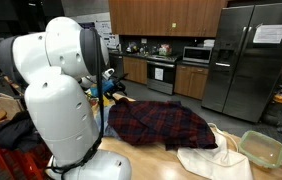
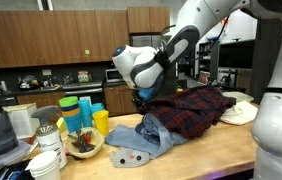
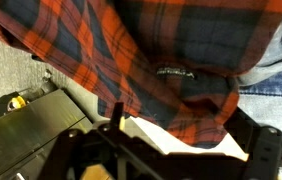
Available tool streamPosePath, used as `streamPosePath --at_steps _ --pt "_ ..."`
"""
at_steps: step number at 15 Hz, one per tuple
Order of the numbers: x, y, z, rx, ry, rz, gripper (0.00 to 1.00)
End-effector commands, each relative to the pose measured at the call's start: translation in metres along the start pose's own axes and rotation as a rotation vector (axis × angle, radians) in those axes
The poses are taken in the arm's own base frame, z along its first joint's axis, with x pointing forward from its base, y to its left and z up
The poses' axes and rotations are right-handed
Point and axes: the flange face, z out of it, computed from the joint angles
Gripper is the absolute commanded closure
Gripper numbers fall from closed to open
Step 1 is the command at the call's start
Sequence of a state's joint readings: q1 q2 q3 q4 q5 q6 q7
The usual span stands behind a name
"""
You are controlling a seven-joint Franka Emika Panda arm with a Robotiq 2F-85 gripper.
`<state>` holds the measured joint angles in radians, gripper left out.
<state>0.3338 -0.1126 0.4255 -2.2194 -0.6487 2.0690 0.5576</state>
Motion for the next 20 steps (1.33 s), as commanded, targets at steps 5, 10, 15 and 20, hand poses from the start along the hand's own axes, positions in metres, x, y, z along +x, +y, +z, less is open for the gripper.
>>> streamPosePath --at_steps 5,10,15,20 --pt "-0.02 -0.001 -0.027 -0.009 -0.037 0.046 0.0" --pt "-0.017 -0.004 -0.018 -0.015 -0.051 0.049 0.0" --pt "-0.014 -0.012 -0.006 -0.019 -0.075 0.029 0.0" --pt "-0.007 -0.024 0.001 -0.027 -0.086 -0.003 0.0"
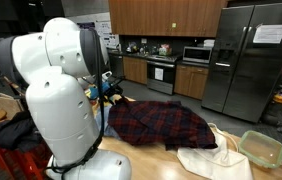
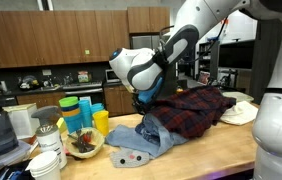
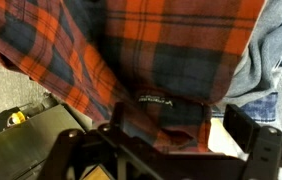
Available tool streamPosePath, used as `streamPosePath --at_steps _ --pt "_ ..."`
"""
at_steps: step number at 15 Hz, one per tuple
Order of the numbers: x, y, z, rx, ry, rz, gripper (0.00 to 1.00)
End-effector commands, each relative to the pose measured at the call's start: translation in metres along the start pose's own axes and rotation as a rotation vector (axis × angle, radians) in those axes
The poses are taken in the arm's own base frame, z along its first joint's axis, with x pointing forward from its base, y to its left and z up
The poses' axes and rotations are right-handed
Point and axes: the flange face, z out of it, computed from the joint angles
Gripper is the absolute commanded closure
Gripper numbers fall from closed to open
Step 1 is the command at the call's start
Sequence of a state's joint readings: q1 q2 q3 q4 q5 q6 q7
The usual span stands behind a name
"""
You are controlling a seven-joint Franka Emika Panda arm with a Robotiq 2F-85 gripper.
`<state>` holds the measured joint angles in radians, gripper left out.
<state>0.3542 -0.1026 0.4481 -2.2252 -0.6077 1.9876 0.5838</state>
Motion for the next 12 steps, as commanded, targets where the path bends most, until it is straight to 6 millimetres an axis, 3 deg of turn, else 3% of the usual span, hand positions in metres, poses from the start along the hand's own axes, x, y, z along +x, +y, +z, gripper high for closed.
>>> streamPosePath --at_steps 1,6,12 --pt "0.008 -0.008 0.0 -0.02 -0.009 -0.009 0.0" --pt "0.018 -0.02 -0.002 -0.059 0.017 -0.038 0.0" --pt "0.029 -0.009 0.012 -0.286 0.122 -0.048 0.0"
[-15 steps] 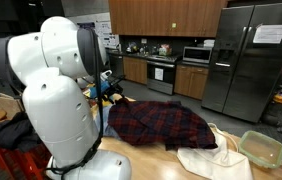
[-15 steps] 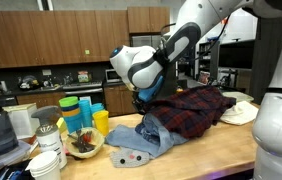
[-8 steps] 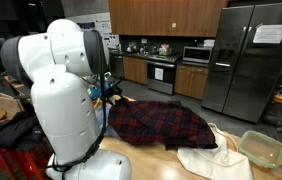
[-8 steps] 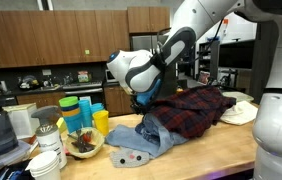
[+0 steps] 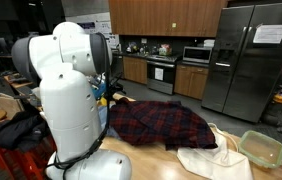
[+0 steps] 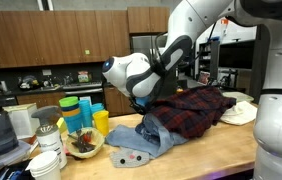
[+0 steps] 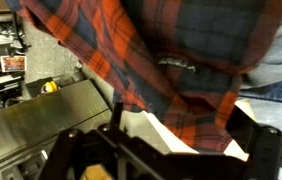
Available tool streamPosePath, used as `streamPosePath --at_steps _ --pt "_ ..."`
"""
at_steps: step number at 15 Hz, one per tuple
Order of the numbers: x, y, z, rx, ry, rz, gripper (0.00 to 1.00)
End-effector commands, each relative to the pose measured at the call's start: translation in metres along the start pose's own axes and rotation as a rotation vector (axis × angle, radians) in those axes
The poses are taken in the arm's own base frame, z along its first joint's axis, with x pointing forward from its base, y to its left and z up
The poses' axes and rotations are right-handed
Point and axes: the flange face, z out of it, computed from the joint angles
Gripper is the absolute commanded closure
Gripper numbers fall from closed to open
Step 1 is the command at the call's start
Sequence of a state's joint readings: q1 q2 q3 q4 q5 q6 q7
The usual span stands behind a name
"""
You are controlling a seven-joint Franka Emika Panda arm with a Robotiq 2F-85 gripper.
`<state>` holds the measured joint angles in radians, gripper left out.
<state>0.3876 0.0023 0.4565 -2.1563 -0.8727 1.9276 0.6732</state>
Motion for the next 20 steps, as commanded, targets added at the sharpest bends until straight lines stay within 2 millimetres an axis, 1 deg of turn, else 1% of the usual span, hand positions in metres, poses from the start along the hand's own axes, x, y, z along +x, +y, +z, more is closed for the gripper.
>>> streamPosePath --at_steps 1,3,6,7,8,10,11,12,14,16,17,18,20 --pt "0.005 0.006 0.01 -0.128 0.028 0.019 0.0" --pt "0.005 0.009 0.018 -0.17 0.017 0.035 0.0" --pt "0.003 0.013 0.022 -0.2 -0.013 0.059 0.0" --pt "0.002 0.014 0.023 -0.205 -0.024 0.072 0.25" --pt "0.0 0.015 0.023 -0.209 -0.033 0.078 0.26" --pt "-0.001 0.019 0.022 -0.218 -0.047 0.095 0.39" --pt "-0.001 0.02 0.02 -0.221 -0.051 0.102 0.46" --pt "-0.001 0.022 0.019 -0.223 -0.054 0.108 0.56" --pt "0.0 0.025 0.016 -0.218 -0.057 0.12 0.72" --pt "0.003 0.027 0.012 -0.205 -0.059 0.121 0.85" --pt "0.004 0.029 0.009 -0.201 -0.055 0.114 0.94" --pt "0.006 0.03 0.006 -0.2 -0.052 0.105 0.99" --pt "0.01 0.033 0.001 -0.202 -0.067 0.072 1.0"
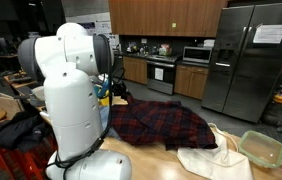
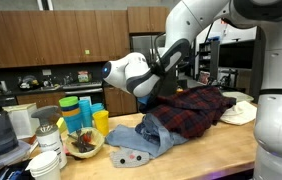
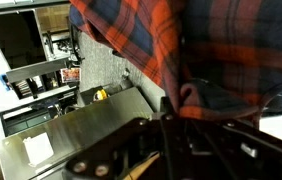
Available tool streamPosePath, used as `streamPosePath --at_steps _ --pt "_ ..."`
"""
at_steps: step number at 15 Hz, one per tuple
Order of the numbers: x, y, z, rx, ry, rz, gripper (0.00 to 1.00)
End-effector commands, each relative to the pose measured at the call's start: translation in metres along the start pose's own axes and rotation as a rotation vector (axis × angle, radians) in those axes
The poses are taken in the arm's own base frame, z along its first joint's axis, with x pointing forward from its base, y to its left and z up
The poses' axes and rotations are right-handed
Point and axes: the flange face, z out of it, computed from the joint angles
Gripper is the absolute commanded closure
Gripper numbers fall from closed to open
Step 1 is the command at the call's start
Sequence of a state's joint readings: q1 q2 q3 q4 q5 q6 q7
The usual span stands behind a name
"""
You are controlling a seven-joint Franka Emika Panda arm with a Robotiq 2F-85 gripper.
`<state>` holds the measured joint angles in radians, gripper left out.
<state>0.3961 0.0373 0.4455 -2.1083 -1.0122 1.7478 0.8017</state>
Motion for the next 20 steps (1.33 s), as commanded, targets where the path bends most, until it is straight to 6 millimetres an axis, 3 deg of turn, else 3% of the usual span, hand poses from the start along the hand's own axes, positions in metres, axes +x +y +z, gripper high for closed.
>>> streamPosePath --at_steps 1,7,10,13,20 --pt "0.007 0.015 -0.011 -0.007 -0.05 -0.061 1.0" --pt "0.01 0.035 -0.004 0.005 -0.338 -0.272 0.98" --pt "0.014 0.035 0.002 0.031 -0.447 -0.381 0.98" --pt "0.022 0.024 0.005 0.101 -0.526 -0.498 0.98" --pt "0.057 -0.004 -0.009 0.238 -0.423 -0.573 0.98"
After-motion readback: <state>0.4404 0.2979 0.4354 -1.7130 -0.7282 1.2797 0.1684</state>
